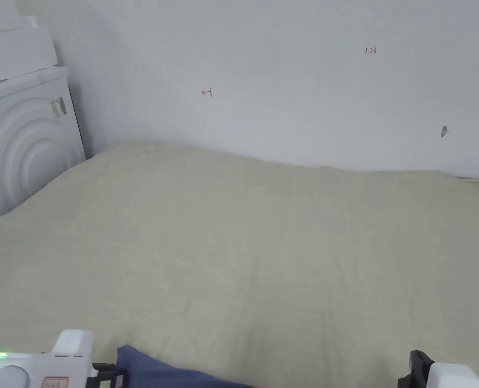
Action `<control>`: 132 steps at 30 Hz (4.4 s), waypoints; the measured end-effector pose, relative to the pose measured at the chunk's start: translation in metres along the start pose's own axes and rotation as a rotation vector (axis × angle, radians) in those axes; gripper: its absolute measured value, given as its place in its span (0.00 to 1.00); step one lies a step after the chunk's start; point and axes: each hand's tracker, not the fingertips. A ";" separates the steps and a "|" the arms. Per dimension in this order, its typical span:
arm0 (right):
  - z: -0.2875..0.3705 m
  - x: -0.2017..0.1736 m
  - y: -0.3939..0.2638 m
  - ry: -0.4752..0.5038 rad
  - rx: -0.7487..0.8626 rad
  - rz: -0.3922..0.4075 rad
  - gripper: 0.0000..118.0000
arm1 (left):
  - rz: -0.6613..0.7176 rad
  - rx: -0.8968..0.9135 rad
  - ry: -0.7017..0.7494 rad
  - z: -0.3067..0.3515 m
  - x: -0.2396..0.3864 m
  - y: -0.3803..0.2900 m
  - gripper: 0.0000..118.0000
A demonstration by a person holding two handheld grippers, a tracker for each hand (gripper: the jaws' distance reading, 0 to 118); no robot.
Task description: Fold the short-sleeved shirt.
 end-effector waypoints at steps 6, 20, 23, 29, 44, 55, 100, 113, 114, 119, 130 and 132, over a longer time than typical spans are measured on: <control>0.000 0.001 0.003 -0.001 0.009 0.010 0.00 | -0.020 0.023 0.159 0.043 -0.017 0.017 0.00; -0.002 -0.013 0.006 0.030 0.013 0.019 0.00 | 0.056 0.072 -0.016 0.100 0.030 0.015 0.00; 0.000 -0.016 0.006 0.034 0.016 0.017 0.00 | 0.073 0.068 -0.118 0.094 0.054 0.012 0.00; 0.004 -0.016 0.004 0.037 0.016 0.016 0.00 | 0.076 0.008 -0.204 0.038 0.095 0.001 0.00; 0.011 -0.003 -0.008 0.018 -0.007 0.020 0.00 | 0.102 -0.134 -0.170 -0.083 0.145 -0.032 0.24; 0.010 -0.007 -0.009 0.033 -0.009 -0.002 0.00 | 0.131 -0.008 -0.262 -0.045 0.111 -0.027 0.49; 0.007 -0.029 -0.006 0.089 -0.012 0.037 0.01 | 0.024 -0.066 -0.063 -0.065 0.051 -0.042 0.34; 0.011 -0.026 -0.006 0.086 -0.013 0.044 0.01 | -0.025 -0.047 -0.066 -0.042 0.059 -0.038 0.00; 0.010 -0.024 -0.007 0.083 -0.011 0.042 0.01 | -0.032 -0.039 -0.072 -0.038 0.060 -0.037 0.00; 0.010 -0.019 -0.007 0.072 -0.009 0.034 0.01 | -0.086 -0.006 -0.056 -0.014 0.060 -0.027 0.00; 0.008 -0.005 -0.005 0.038 0.002 0.015 0.01 | -0.171 0.032 0.224 0.056 0.033 0.000 0.00; 0.007 -0.004 -0.006 0.036 0.001 0.015 0.01 | -0.152 0.024 0.211 0.064 0.039 0.003 0.00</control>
